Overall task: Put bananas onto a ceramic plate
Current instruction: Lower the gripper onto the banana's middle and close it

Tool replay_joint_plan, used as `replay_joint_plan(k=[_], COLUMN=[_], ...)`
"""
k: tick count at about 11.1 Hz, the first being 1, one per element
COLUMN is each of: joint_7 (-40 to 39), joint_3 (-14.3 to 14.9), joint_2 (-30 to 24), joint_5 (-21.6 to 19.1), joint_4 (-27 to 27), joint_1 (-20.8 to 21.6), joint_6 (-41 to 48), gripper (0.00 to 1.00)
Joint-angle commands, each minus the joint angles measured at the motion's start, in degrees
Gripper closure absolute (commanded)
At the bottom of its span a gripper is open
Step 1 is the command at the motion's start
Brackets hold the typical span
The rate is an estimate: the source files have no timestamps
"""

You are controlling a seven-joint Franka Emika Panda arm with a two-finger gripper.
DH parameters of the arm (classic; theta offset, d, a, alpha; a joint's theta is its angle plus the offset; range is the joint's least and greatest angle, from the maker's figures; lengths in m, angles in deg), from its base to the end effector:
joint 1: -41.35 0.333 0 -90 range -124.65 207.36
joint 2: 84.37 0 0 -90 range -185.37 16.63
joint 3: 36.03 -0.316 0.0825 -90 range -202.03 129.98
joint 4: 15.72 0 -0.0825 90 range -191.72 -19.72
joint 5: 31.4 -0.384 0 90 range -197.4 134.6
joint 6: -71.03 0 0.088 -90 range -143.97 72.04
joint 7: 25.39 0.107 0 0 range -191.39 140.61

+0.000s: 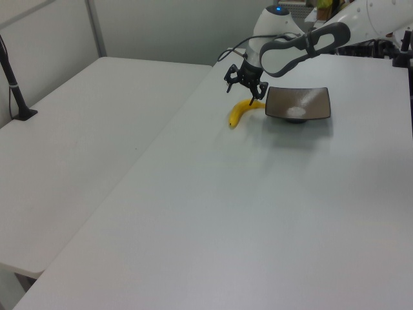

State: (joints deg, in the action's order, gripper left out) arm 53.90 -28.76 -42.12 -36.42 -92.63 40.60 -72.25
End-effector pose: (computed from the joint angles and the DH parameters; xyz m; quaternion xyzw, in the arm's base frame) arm 0.7686 -0.0829 0.3378 -0.7045 0.6774 -0.1752 0.1192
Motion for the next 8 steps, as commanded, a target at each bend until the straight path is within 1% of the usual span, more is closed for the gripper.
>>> replay_joint_plan(k=[1,2,3,4,5,8], joint_7=[1.0,0.6,0.2,0.0,-0.5,-1.6], joint_3=[0.0,0.0,-0.1,-0.1,-0.1,-0.1], joint_2=[2.7,3.4,3.8,3.8,3.8,3.7], joint_5=[1.0,1.4,1.8,1.8,1.8,1.8], joint_4=[1.3,1.3,1.3,1.2,1.2,1.1], joint_1=[-0.1,0.0,0.0,0.0,-0.1,-0.2], joint_6=[-3.5,-3.6,-3.6,-3.6,-3.6,-3.6], gripper=[0.04,0.05,0.13,0.27,0.45,0.80])
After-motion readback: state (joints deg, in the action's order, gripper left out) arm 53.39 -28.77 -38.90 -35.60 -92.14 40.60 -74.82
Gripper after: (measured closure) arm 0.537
